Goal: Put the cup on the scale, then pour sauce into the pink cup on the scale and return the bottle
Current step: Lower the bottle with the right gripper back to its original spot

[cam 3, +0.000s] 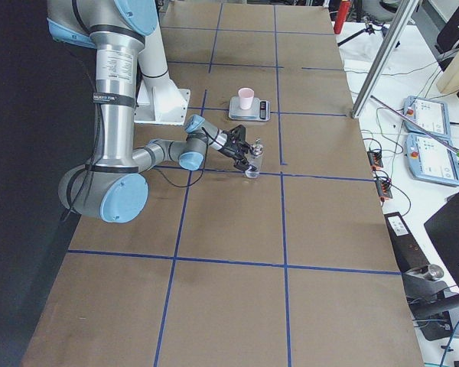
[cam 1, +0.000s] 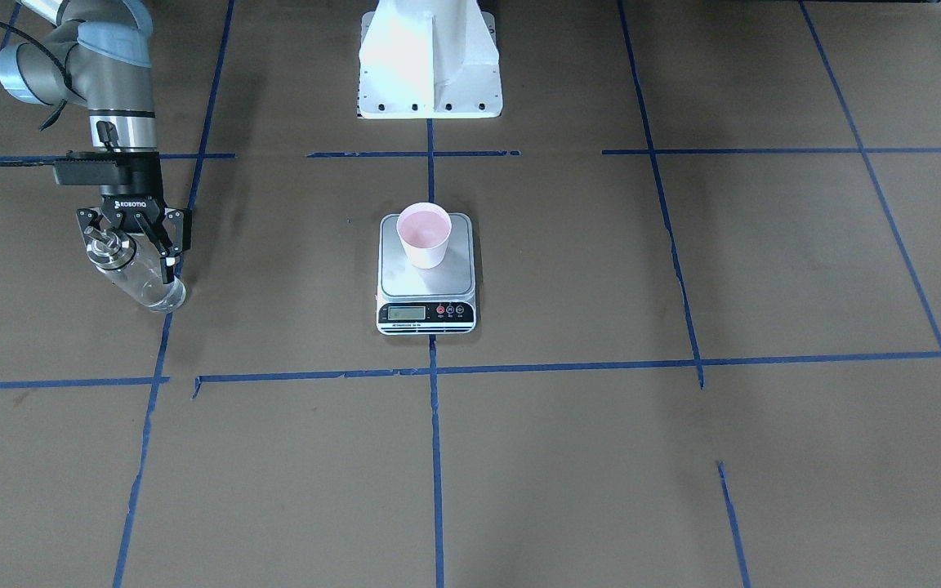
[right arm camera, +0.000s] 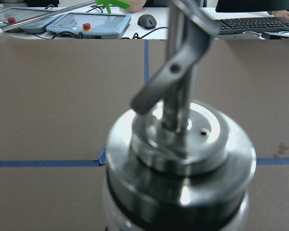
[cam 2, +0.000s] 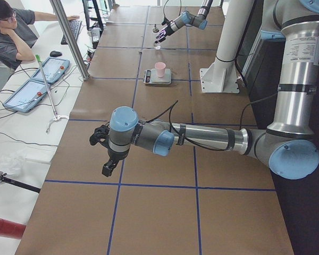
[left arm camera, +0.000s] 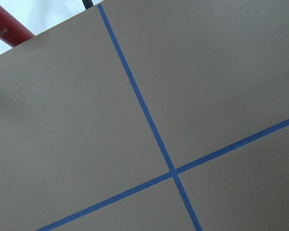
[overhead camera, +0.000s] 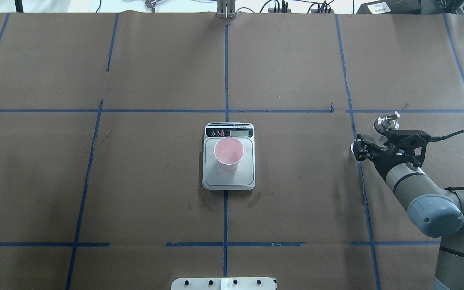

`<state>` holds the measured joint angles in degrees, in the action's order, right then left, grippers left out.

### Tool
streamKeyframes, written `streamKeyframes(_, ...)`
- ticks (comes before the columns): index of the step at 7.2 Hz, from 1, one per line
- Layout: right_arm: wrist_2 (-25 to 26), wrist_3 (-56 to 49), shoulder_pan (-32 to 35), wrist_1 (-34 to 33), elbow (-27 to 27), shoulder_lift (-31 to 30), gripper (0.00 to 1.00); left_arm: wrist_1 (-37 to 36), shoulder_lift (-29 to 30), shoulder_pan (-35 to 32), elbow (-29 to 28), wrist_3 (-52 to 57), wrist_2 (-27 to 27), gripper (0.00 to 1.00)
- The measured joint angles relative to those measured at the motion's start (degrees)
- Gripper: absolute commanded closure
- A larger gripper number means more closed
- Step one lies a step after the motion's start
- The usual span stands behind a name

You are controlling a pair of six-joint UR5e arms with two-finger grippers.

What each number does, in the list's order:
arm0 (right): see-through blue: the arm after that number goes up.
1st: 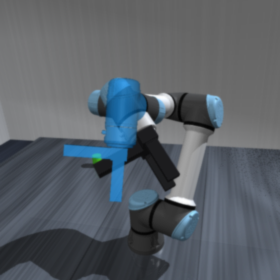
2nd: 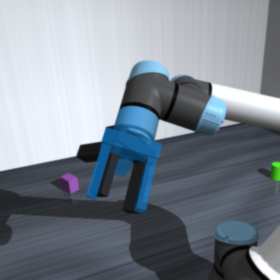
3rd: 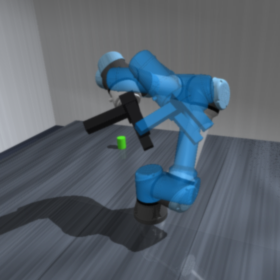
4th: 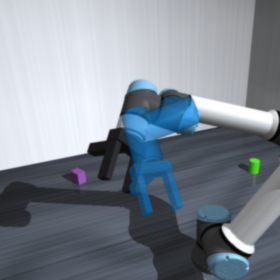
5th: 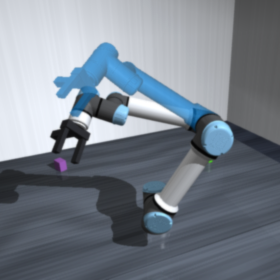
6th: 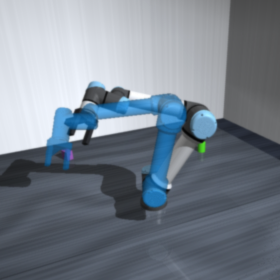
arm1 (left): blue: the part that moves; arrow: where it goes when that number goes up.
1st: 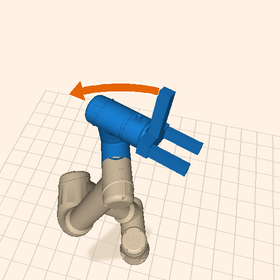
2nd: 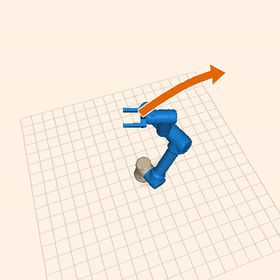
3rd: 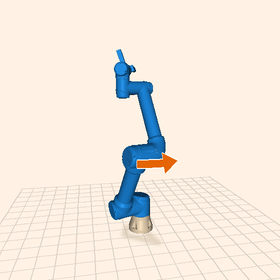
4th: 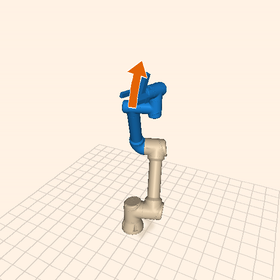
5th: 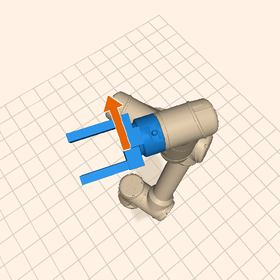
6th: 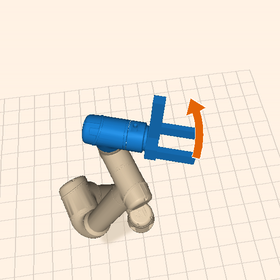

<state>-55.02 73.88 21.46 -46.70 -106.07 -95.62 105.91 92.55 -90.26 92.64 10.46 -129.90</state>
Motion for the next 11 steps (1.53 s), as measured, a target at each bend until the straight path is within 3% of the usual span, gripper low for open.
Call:
streamKeyframes(1,0.0,0.0,0.0,-0.6,-0.2,0.0,0.29,0.0,0.0,0.0,0.0,0.0,0.0,0.00)
streamKeyframes(4,0.0,0.0,-0.1,-2.5,-0.9,0.2,0.21,0.1,0.0,0.0,-0.1,0.1,0.0,0.00)
streamKeyframes(5,0.0,0.0,-0.1,-2.6,-1.0,0.3,0.14,0.1,0.0,0.0,-0.2,0.1,0.0,0.00)
streamKeyframes(6,0.0,0.0,-0.1,-2.6,-1.0,0.3,0.00,0.1,0.0,0.0,-0.2,0.1,0.0,0.00)
streamKeyframes(9,-1.5,0.0,-0.1,-5.0,-2.2,0.3,0.00,0.1,0.0,0.0,-0.2,0.0,0.0,0.00)
streamKeyframes(11,-4.2,0.0,-0.1,-13.6,-6.8,0.2,0.00,0.0,0.0,0.0,-0.1,0.0,0.0,0.00)
